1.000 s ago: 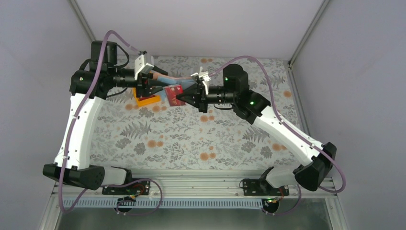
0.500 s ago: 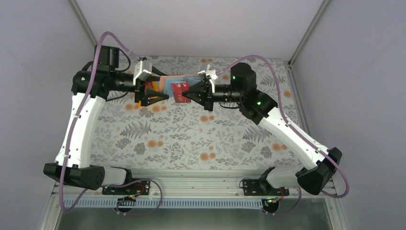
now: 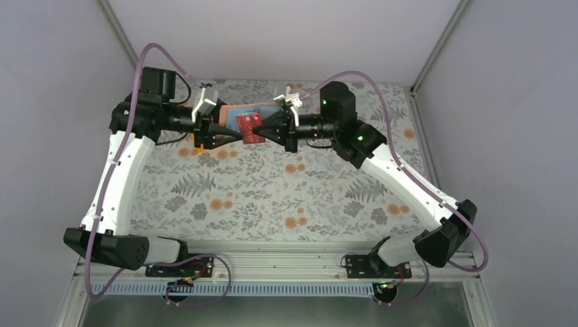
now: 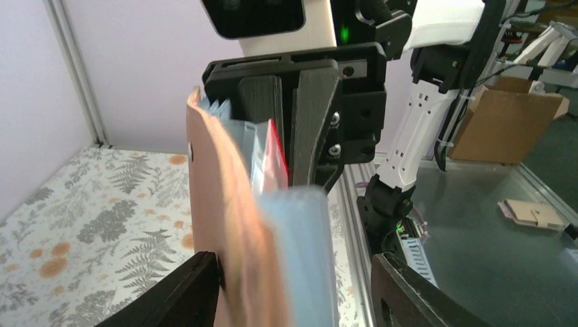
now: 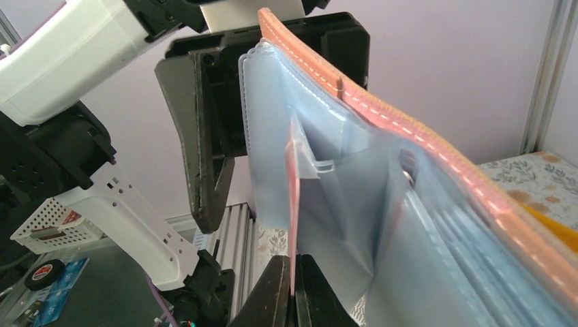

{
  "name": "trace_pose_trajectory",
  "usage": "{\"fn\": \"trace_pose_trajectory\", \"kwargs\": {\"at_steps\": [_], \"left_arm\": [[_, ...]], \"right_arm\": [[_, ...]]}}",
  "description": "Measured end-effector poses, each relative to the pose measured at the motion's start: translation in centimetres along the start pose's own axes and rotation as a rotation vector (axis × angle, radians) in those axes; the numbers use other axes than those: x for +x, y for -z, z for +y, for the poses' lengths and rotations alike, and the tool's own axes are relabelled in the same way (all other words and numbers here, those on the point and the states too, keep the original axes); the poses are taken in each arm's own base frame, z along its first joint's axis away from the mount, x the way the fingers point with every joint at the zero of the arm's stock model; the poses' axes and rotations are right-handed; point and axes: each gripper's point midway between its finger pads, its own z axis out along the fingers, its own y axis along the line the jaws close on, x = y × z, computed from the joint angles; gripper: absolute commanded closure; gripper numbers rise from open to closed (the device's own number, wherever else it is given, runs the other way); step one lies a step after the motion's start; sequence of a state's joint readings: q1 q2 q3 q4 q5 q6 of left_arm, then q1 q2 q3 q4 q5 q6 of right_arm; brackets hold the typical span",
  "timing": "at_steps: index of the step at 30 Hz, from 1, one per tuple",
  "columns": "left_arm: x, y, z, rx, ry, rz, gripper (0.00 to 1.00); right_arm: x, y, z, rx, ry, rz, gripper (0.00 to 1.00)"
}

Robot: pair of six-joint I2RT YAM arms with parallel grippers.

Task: Take the credit cards out of the card holder

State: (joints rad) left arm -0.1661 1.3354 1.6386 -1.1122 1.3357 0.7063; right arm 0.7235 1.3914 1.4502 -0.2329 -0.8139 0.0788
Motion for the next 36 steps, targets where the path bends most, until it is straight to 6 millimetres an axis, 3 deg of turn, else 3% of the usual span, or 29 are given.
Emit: {"fn": "trace_pose_trajectory", "kwargs": {"at_steps": [3, 5, 8, 12, 20, 26, 31, 36], "left_arm": [[0.3, -0.1, 0.4, -0.006, 0.020, 0.005, 0.80], [0.5, -0.2, 0.7, -0.018, 0.029, 0.012, 0.97], [0.7, -0.2, 1.0, -0.024, 0.031, 0.016, 0.98], [0.9, -0.1, 1.1, -0.033, 0.029, 0.024, 0.98], [1.0, -0.2, 0.6, -0.012, 0.028, 0.019, 0.98], [1.1, -0.2, 0.4, -0.007, 0.030, 0.019, 0.98], [1.1, -0.2, 0.5, -0.008, 0.032, 0.020, 0.98], [1.2, -0.2, 0.5, -0.010, 0.028, 0.022, 0.98]], "right_arm": [[0.5, -0.6, -0.6, -0.005, -0.014, 0.013, 0.96], [0.8, -0.8, -0.7, -0.011, -0.020, 0.019, 0.88], [0.9, -0.9, -0.6, -0.023, -0.019, 0.022, 0.71], [0.6, -0.5, -0.5, -0.012, 0.004, 0.013, 0.66], [0.4, 1.6, -1.0, 0.071, 0.026, -0.009, 0.74], [0.9, 1.3, -1.4, 0.069, 0.013, 0.000, 0.73], [1.6, 0.7, -1.8, 0.053, -0.005, 0.017, 0.81], [1.6, 0.7, -1.8, 0.049, -0.004, 0.018, 0.81]]}}
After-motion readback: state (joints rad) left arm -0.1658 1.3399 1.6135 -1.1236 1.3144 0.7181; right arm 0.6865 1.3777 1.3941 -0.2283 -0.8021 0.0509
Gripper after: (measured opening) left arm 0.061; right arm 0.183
